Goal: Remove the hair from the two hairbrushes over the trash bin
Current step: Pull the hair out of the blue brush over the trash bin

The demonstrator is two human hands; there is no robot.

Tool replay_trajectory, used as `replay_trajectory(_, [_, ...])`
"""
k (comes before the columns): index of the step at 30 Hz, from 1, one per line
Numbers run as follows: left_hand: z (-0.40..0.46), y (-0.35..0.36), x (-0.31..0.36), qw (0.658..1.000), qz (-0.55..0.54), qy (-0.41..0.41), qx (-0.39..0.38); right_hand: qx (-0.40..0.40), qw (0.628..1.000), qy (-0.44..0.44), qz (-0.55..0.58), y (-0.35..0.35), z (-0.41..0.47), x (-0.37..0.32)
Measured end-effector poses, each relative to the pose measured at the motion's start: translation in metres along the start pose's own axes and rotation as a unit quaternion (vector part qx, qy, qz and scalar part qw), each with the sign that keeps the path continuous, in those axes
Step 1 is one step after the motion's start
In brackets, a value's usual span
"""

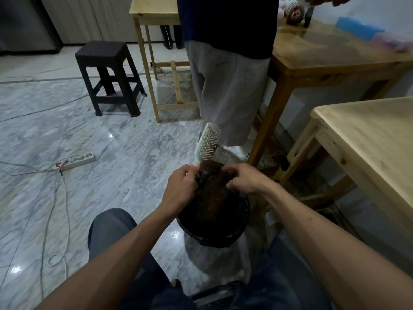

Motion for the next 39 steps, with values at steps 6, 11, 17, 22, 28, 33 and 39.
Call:
replay_trajectory(6, [-0.001,0.003,0.008,0.997,0.068,0.037,-0.025,-0.080,0.968,-0.070,0.229,0.010,0.005,-0.013])
replay_trajectory(11, [0.003,-0.006,0.013,0.996,0.076,0.039,-0.014,0.078,0.976,-0.018,0.203,0.010,0.019,0.006])
replay_trajectory(17, [0.009,-0.034,0.011,0.996,0.026,0.014,0.088,0.115,0.982,0.071,0.131,0.004,0.018,0.032])
replay_trajectory(22, [0.004,-0.024,0.019,0.990,0.132,0.050,0.014,-0.035,0.991,0.055,0.117,0.008,0.008,0.013])
replay_trajectory(28, [-0.003,-0.001,0.016,0.980,0.177,0.075,-0.047,-0.141,0.959,-0.038,0.242,0.014,-0.002,-0.017])
replay_trajectory(33, [-0.002,-0.004,0.021,0.972,0.217,0.086,-0.034,-0.066,0.946,-0.047,0.314,0.018,0.006,-0.005])
replay_trajectory(39, [0.002,-0.033,0.000,0.970,0.234,0.015,0.064,0.046,0.956,0.027,0.289,-0.006,0.007,0.023])
Point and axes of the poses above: each hand's wrist, its own z-axis towards the middle knuckle, its own y-axis out of the palm, x = y × z, the point moved 6 cm from there along z, towards the middle knuckle, and after that the axes turned 15 degrees about y, right-handed, at the moved point
